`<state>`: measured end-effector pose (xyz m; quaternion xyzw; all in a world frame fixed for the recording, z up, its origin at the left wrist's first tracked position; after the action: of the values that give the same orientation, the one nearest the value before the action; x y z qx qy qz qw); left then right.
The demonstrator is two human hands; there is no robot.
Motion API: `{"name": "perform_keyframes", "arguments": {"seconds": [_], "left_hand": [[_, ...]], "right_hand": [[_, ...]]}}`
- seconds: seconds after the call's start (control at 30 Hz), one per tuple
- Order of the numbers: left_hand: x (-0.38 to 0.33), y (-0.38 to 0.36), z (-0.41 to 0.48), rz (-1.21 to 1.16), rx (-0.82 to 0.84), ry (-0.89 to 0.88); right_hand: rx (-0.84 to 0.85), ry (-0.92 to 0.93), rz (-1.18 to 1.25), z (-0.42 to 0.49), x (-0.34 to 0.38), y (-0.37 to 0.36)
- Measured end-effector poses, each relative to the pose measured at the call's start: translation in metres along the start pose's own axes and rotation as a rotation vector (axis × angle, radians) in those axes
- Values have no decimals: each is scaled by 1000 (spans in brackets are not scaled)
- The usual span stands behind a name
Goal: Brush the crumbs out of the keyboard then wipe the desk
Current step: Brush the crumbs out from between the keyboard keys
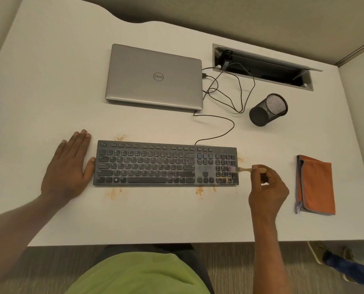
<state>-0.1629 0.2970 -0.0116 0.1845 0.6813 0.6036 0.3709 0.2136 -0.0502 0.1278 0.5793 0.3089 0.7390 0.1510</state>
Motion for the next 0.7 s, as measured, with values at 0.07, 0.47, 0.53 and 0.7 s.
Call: {"name": "perform_keyframes", "arguments": {"seconds": [0.07,0.47,0.53,0.7], "left_hand": [[0,0,0,3,2,4],[1,-1,0,-2,7,2],[1,0,0,-5,5,4],[-1,1,0,-9,5,2]], "right_hand": [[-49,10,24,6,3,0],[61,-53,-36,3,-12,-1],[25,-44,-11,4,-9,2],[-1,-17,25,1,-6,-1]]}}
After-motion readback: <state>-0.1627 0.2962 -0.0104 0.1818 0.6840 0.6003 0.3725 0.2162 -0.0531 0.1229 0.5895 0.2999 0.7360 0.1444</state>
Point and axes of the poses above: each hand's wrist, its own z-axis towards the middle knuckle, its own y-axis out of the back of the hand, x = y × z, the point moved 5 cm from there along z, towards the middle knuckle, and after that the axes turned 3 degrees about -y, right-handed, at the moved point
